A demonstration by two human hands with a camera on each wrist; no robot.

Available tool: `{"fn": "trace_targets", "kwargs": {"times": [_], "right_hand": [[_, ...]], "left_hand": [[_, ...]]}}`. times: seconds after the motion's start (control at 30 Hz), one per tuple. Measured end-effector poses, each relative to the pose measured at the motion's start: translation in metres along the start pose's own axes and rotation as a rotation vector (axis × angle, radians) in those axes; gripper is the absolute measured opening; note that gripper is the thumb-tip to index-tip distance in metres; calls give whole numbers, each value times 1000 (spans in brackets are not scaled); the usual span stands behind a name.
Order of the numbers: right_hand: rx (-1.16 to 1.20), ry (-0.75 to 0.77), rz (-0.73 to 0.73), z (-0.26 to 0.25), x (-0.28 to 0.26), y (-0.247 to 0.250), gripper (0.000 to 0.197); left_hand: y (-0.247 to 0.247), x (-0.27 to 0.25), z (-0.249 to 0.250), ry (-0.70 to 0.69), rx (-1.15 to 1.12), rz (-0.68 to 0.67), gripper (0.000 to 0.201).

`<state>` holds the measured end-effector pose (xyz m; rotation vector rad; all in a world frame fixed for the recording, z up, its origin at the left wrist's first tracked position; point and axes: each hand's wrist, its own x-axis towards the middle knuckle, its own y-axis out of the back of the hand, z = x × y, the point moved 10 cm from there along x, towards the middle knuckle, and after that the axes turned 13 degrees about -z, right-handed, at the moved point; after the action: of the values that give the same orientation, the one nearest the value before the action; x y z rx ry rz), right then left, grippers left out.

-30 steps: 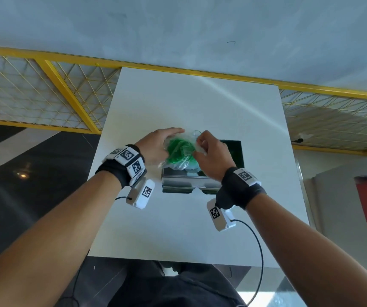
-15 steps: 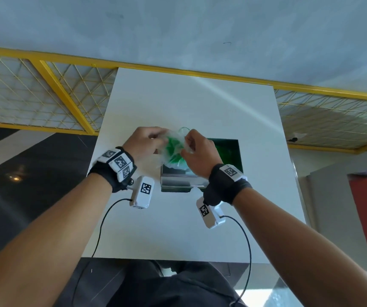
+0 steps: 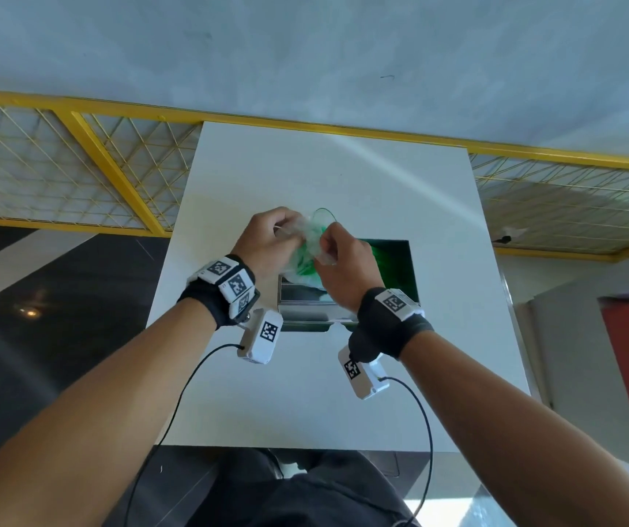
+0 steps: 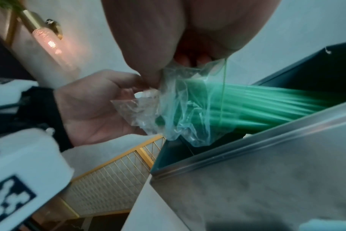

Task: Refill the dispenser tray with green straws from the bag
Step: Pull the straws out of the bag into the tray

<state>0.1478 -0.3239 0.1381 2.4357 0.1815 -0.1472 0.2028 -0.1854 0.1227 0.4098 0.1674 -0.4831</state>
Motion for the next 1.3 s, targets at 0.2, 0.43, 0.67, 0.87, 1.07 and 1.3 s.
{"fn": "trace_targets", "kwargs": {"times": [0.2, 0.43, 0.67, 0.87, 1.07, 1.3], "right_hand": [[125, 15, -112, 3, 7, -13, 21], [-4, 106, -147, 19, -3, -9, 42], [-306, 3, -301, 52, 4, -23, 72], [-441, 2, -415, 51, 2, -34, 79], [-507, 14, -412, 53, -2, -36, 81], [-559, 36, -353, 53, -1, -33, 75]], "left_hand": [[-16, -9, -5, -11, 139, -202, 73], [1, -10, -10, -109, 218, -18, 55], [16, -10, -16, -122, 248, 125, 46], [26, -18, -6, -222, 241, 264, 39], [45, -25, 18, -310, 213, 300, 35], [58, -25, 0, -226, 133, 357, 31]]}}
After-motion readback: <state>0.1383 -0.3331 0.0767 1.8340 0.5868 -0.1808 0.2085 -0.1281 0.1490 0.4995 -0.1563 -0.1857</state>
